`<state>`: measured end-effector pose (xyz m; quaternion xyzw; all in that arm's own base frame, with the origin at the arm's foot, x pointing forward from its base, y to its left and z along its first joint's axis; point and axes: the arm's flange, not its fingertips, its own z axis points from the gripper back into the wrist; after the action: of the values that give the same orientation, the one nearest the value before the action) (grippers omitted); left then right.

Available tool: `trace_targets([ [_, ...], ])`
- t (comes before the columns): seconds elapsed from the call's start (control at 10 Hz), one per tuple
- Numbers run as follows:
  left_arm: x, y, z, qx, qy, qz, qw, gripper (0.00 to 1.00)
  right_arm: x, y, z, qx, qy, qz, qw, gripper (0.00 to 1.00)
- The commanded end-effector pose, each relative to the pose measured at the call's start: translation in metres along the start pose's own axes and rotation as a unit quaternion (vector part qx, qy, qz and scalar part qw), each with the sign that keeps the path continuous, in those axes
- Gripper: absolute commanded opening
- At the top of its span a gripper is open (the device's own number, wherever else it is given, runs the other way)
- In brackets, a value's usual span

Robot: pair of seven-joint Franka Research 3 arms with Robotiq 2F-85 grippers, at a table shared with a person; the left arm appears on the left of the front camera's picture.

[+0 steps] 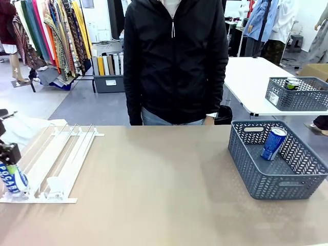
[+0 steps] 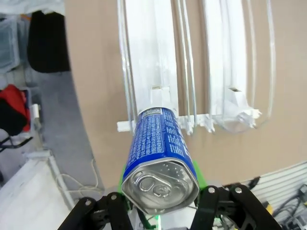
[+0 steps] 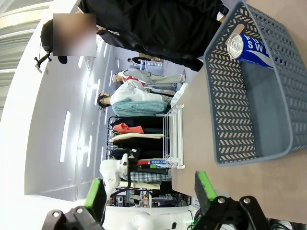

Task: Retrieve and store the cans from the dispenser.
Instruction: Pick up one can from the Automatic Can Dispenser and place it in the middle of the table.

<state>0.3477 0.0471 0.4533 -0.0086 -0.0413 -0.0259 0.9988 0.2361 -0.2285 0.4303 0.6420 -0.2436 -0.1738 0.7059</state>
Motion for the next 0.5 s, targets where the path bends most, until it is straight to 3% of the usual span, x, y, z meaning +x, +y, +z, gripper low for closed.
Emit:
trace_targets([
  [0.0, -0.04, 0.006, 0.075, -0.016, -0.054, -0.002, 0.998, 0.0, -0.002, 0.0, 0.003, -0.004, 0.007, 0.013, 1.0, 1.0],
  [0.2, -0.07, 0.014, 0.147, -0.069, -0.097, -0.007, 0.993, 0.0, -0.002, 0.0, 0.003, -0.004, 0.007, 0.013, 1.0, 1.0],
  [0.4, -0.103, 0.03, 0.189, -0.119, -0.135, -0.016, 0.984, 0.0, -0.002, 0.0, 0.003, -0.004, 0.007, 0.013, 1.0, 1.0],
])
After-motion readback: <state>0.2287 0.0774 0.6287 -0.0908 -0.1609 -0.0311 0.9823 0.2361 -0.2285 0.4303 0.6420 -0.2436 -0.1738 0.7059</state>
